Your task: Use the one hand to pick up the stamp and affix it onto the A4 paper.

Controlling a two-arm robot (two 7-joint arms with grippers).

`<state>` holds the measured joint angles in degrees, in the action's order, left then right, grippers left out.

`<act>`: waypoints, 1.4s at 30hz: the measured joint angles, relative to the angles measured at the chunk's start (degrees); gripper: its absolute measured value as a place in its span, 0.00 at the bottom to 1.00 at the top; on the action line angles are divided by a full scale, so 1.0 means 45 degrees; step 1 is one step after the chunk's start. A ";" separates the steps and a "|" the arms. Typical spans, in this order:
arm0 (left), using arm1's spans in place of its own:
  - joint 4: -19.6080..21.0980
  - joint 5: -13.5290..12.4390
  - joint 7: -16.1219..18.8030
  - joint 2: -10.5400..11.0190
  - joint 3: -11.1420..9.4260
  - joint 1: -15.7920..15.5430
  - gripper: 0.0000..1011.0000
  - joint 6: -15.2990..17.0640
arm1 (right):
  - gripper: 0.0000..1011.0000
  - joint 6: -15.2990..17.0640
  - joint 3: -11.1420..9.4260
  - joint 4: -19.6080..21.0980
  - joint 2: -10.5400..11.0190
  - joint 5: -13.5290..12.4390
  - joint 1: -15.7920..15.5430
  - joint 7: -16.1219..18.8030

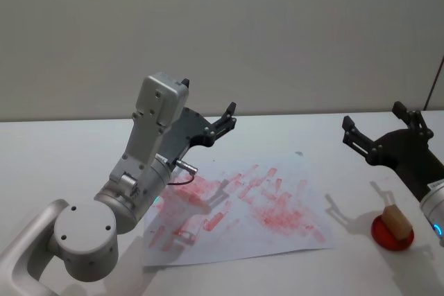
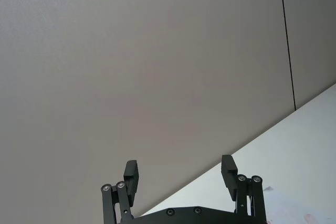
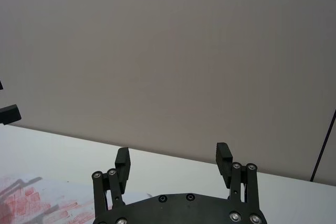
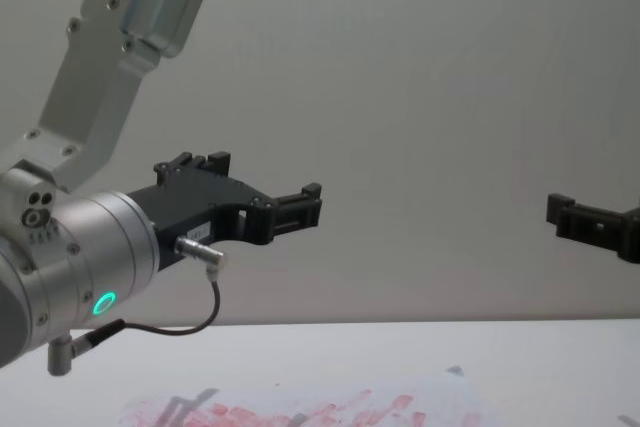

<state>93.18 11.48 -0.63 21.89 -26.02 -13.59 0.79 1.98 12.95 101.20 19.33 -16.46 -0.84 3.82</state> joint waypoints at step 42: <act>0.0000 0.0000 0.0000 0.0000 0.0000 0.0000 0.99 0.0000 | 0.99 0.0029 -0.0029 0.0065 0.0044 -0.0002 -0.0081 -0.0063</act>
<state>93.18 11.48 -0.63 21.89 -26.02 -13.58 0.79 2.11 12.82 101.49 19.53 -16.47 -1.21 3.54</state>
